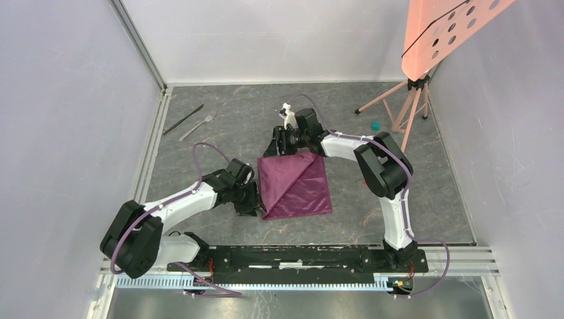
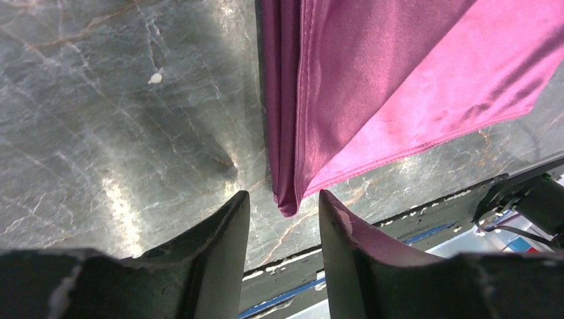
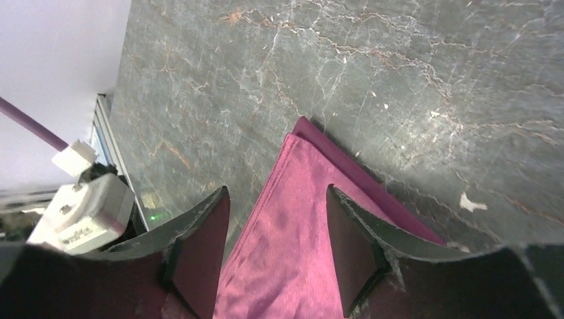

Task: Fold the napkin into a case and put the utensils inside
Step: Smooth out the upper triangle-folded napkin at the center of the board.

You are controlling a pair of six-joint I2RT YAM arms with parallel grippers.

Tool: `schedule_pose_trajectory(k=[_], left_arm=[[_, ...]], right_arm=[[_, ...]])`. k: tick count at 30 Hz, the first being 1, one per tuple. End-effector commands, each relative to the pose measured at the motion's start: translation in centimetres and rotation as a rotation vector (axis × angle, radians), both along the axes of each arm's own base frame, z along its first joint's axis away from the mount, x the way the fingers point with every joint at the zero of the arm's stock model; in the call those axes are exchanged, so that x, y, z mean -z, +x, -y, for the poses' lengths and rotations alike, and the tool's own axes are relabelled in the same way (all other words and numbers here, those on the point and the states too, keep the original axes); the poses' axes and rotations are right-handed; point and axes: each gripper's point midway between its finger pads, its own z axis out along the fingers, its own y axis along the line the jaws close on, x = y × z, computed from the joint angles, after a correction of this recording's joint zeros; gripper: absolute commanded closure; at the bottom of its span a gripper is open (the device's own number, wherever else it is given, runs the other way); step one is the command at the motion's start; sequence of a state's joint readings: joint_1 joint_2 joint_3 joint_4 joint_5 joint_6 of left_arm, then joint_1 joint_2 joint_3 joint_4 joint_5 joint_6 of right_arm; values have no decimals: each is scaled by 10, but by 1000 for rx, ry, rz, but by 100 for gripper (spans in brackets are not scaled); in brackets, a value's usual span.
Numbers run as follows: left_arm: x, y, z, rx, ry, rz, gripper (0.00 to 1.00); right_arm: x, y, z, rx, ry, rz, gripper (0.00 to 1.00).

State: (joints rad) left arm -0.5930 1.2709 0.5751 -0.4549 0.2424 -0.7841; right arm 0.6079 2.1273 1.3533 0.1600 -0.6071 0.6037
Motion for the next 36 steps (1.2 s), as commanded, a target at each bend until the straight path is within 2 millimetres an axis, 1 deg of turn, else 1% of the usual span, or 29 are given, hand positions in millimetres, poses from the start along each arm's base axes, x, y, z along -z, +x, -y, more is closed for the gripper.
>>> schedule_pose_trajectory(k=[1, 4, 7, 9, 12, 15, 18, 20, 21, 23, 24, 27, 31, 36], left_arm=[[-25, 8, -2, 40, 2, 81, 47], [-46, 19, -1, 44, -4, 128, 43], [-69, 40, 6, 42, -26, 182, 42], [-79, 59, 15, 40, -69, 193, 45], [-84, 94, 26, 17, -150, 174, 52], [-83, 129, 32, -21, -229, 147, 58], [-77, 162, 29, -46, -232, 139, 59], [-67, 179, 25, -55, -219, 119, 60], [-64, 188, 23, -60, -215, 113, 60], [-53, 200, 21, -62, -204, 85, 61], [-51, 205, 21, -64, -203, 82, 61], [-40, 216, 19, -60, -185, 70, 62], [-26, 218, 13, -52, -149, 45, 63], [-16, 219, 7, -44, -125, 29, 63]], right_arm=[[-64, 3, 15, -40, -18, 184, 37], [-63, -2, 47, -1, -56, 215, 32], [-46, 1, 84, 65, -57, 171, 28], [-42, 4, 101, 97, -26, 145, 26], [-38, 10, 116, 137, -13, 140, 23], [-32, 17, 118, 150, -16, 134, 22], [-31, 21, 112, 147, 16, 120, 23], [-31, 23, 107, 147, 35, 122, 23], [-28, 24, 107, 147, 30, 115, 24], [-27, 26, 106, 145, 27, 112, 25], [-27, 25, 106, 146, 28, 112, 25], [-24, 23, 105, 147, 26, 111, 25], [-15, 22, 108, 147, 1, 101, 26], [-8, 25, 113, 162, -17, 97, 26]])
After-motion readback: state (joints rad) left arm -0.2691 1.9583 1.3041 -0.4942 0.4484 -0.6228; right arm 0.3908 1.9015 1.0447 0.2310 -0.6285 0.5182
